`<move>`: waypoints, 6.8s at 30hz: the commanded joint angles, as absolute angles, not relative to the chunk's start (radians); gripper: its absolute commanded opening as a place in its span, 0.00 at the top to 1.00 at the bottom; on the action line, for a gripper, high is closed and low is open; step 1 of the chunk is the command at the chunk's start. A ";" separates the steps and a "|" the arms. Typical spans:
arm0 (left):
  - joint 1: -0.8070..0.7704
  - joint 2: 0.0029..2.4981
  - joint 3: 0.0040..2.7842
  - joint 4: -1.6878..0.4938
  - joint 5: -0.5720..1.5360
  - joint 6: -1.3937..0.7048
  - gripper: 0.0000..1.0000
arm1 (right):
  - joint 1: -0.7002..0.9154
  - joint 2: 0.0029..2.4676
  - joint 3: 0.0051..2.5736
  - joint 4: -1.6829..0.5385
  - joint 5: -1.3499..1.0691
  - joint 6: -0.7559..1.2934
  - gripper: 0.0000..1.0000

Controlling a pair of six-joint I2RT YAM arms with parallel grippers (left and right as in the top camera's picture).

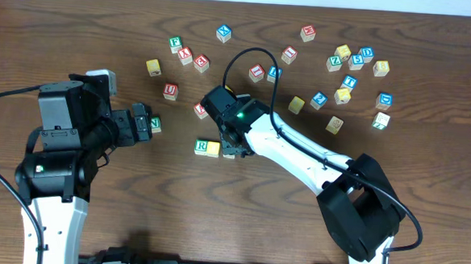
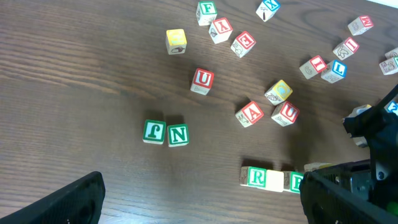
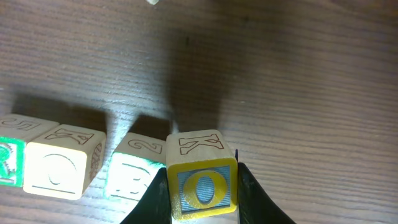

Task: Spell out ROBOT
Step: 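Lower the yellow O block onto the table right of the green B, then open the right gripper and move it back to the upper-right cluster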

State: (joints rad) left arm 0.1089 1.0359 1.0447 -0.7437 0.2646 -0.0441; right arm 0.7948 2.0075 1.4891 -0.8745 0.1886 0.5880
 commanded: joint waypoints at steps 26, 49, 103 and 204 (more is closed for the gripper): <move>0.113 1.038 1.066 -0.744 0.277 -0.030 0.02 | 0.831 2.010 1.483 -0.957 0.139 0.702 0.99; 0.113 1.038 1.066 -0.744 0.276 -0.030 0.02 | 0.855 2.011 1.483 -0.927 0.296 0.701 0.99; 0.113 1.038 1.066 -0.744 0.277 -0.030 0.02 | 0.878 2.016 1.357 -0.741 0.338 0.725 0.99; 0.113 1.038 1.066 -0.744 0.276 -0.030 0.02 | 0.879 1.813 1.361 -0.790 0.347 0.743 0.60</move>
